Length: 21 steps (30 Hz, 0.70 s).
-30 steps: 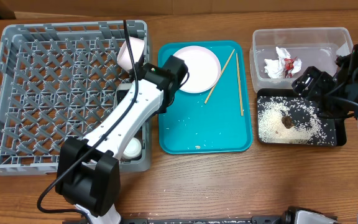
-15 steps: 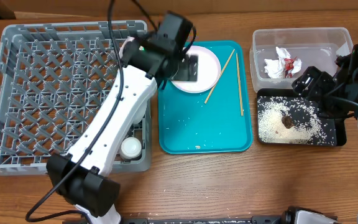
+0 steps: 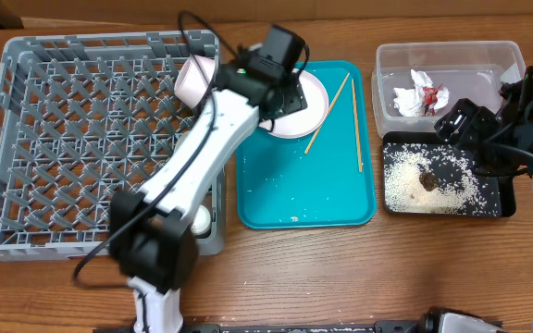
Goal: Sort waste into correct bins and load items into the dishwasher
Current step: 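Move the left gripper to the large pink plate and grasp its rim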
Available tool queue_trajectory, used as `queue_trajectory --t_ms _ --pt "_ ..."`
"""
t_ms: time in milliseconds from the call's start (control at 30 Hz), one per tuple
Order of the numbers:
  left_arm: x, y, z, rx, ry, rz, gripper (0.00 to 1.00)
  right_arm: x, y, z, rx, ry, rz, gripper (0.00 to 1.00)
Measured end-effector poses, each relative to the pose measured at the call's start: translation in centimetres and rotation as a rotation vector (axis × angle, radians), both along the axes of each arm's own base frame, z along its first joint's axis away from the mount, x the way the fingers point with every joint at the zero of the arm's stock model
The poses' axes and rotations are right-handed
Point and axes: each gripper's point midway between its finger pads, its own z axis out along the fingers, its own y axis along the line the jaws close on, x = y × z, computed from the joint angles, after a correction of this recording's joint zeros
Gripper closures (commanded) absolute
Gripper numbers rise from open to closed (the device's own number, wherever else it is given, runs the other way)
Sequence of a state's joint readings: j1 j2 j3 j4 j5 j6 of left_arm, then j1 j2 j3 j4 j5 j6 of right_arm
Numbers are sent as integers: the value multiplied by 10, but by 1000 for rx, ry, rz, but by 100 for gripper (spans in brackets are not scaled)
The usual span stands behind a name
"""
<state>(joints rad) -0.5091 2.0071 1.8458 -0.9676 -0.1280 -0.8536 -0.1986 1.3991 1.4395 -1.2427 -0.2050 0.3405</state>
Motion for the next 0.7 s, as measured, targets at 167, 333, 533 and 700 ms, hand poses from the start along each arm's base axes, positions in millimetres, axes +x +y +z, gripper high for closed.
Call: queue_trajectory --t_ms 167,333,533,700 --pt "0 -1 -74 23 129 184 34 0 0 0 0 0 0 0" --pt "-6 -2 -115 46 198 262 38 0 0 0 -1 0 0 0" --pt "1 -4 -122 34 177 297 48 0 0 0 0 0 0 0" --pt "6 -5 -128 32 164 306 58 0 0 0 -1 0 0 0"
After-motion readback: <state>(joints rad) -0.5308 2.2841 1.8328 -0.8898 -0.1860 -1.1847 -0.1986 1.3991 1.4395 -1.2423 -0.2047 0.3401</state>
